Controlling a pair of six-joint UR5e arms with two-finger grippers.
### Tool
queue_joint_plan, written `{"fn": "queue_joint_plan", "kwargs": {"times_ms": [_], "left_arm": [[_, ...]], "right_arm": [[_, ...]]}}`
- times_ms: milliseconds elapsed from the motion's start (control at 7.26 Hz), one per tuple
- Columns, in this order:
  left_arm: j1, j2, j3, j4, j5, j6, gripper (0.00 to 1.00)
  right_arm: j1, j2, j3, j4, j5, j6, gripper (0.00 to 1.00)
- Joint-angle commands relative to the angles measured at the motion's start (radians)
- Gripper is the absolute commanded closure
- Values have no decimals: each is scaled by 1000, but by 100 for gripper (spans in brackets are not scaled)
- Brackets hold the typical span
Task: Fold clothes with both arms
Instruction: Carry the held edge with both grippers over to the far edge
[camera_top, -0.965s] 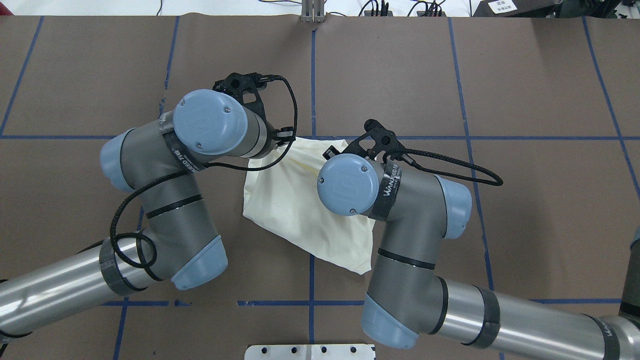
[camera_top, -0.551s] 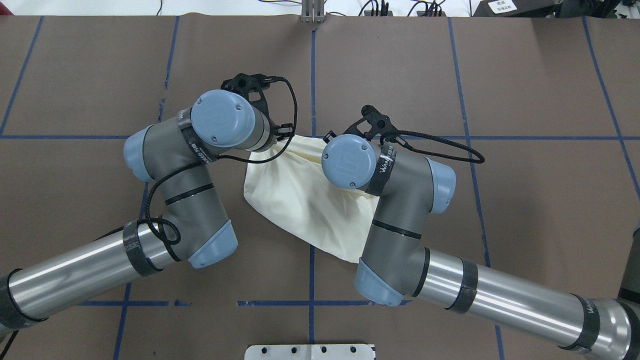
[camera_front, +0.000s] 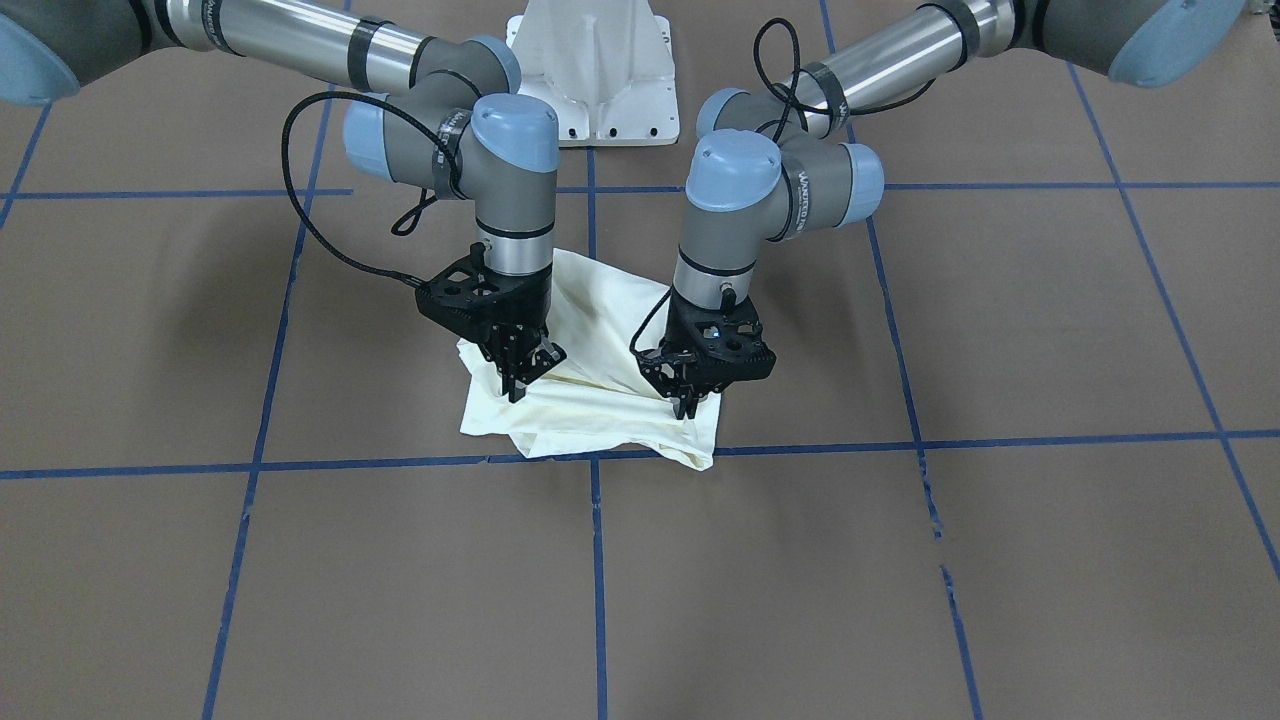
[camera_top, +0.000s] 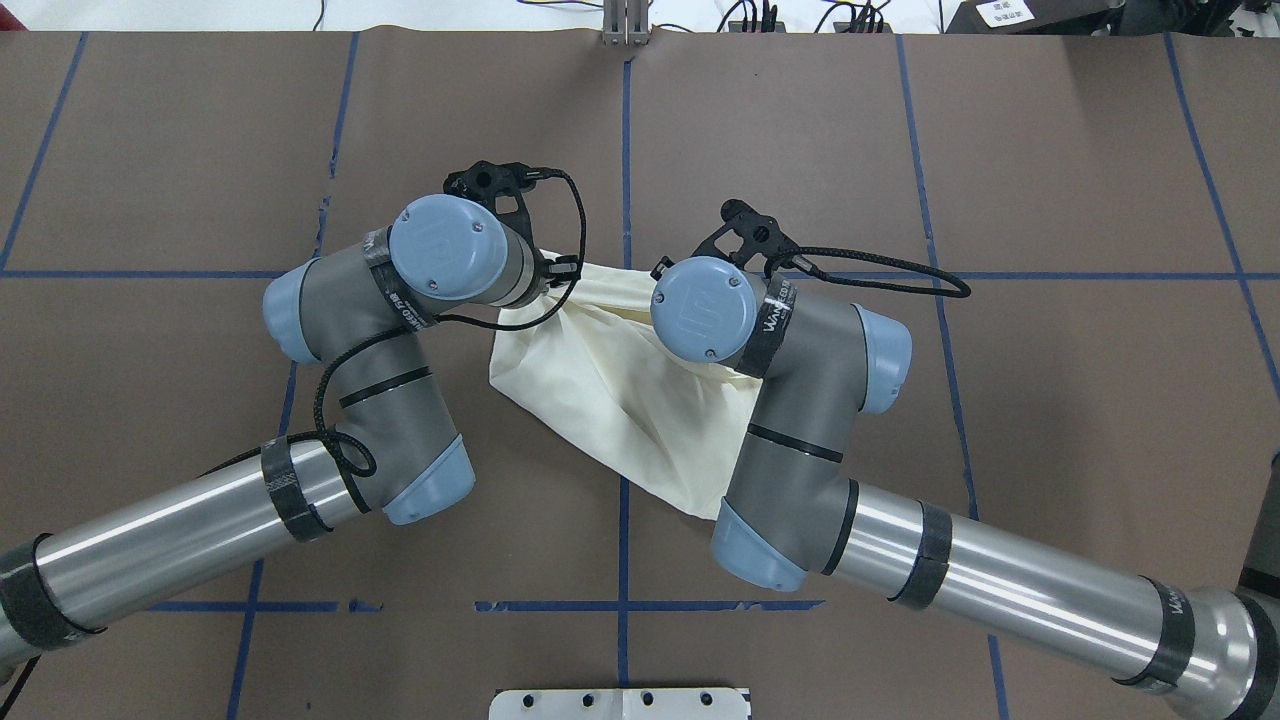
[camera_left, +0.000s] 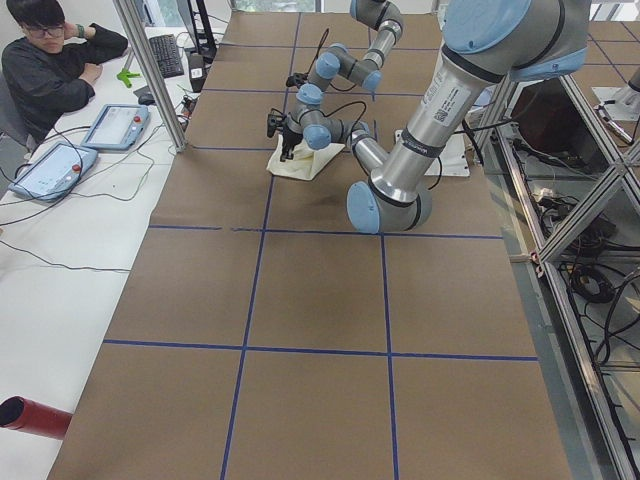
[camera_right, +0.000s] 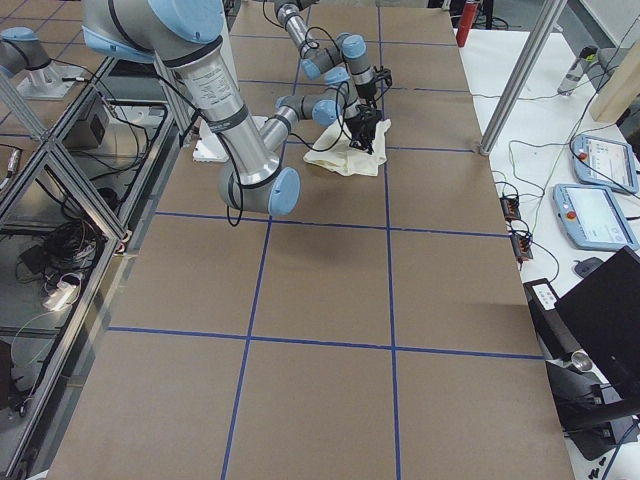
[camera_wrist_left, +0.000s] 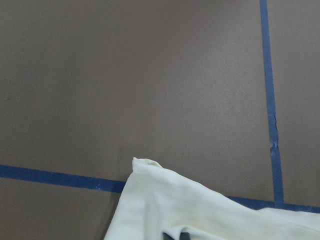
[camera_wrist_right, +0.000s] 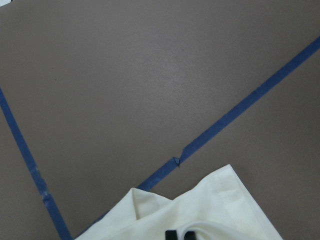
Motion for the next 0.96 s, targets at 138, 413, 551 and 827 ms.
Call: {"fn": "queue_joint_plan", "kwargs": {"times_ms": [138, 413, 551, 827], "left_arm": [[-55, 65, -61, -97, -86, 224, 0], [-86, 116, -94, -126, -137, 267, 0], [-86, 116, -94, -129, -137, 267, 0], [-86, 117, -94, -129, -137, 266, 0]], "right_arm": [[55, 6, 42, 3, 141, -204, 0], [46, -17, 88, 0, 148, -243, 0], [-1, -31, 97, 0, 125, -261, 0], [-67, -48, 85, 5, 51, -257, 9]]}}
